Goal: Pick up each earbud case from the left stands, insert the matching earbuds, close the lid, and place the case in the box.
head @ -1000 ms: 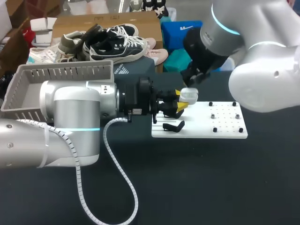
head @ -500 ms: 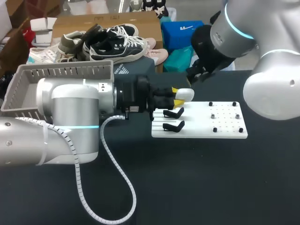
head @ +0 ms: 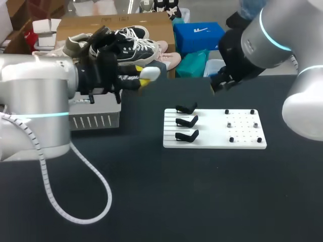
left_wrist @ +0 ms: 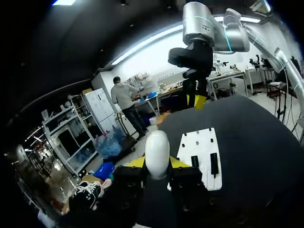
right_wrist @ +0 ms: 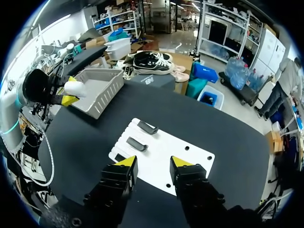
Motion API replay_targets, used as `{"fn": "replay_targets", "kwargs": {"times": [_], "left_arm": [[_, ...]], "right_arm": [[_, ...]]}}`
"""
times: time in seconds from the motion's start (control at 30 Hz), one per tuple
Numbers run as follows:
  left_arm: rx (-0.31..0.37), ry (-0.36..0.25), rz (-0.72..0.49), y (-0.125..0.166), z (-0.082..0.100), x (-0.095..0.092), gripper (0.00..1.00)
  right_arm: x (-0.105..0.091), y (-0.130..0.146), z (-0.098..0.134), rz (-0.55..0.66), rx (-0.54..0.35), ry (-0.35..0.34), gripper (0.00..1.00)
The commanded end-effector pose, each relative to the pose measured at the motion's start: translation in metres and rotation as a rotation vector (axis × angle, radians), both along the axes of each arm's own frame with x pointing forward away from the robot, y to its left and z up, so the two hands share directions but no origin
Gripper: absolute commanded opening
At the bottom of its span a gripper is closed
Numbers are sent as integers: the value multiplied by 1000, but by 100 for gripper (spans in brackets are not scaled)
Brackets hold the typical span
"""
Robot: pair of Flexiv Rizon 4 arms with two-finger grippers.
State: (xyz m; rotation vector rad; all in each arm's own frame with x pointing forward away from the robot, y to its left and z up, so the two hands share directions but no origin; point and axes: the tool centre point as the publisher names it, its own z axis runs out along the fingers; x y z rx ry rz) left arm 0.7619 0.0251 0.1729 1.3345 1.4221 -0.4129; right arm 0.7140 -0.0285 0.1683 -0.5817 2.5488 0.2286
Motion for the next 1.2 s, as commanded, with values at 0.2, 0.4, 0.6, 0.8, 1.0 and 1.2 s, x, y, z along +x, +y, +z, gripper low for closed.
{"fn": "replay_targets", "kwargs": {"times": [0.2, 0.4, 0.6, 0.8, 1.0, 1.2], "left_arm": [[8, -43, 182, 112, 8, 2, 0], [18, 11, 220, 154, -32, 37, 0], [38, 96, 238, 175, -63, 64, 0], [37, 162, 242, 180, -90, 85, 0], [27, 206, 250, 181, -107, 93, 0], [17, 223, 253, 184, -109, 93, 76]], "right_arm": [[5, 4, -1, -32, -8, -9, 42], [3, 5, -3, -62, -12, -19, 42], [5, 7, -8, -86, -12, -18, 42], [10, 8, -19, -102, -13, 3, 42], [15, 7, -28, -108, -13, 21, 42], [18, 5, -32, -113, -9, 30, 42]]}}
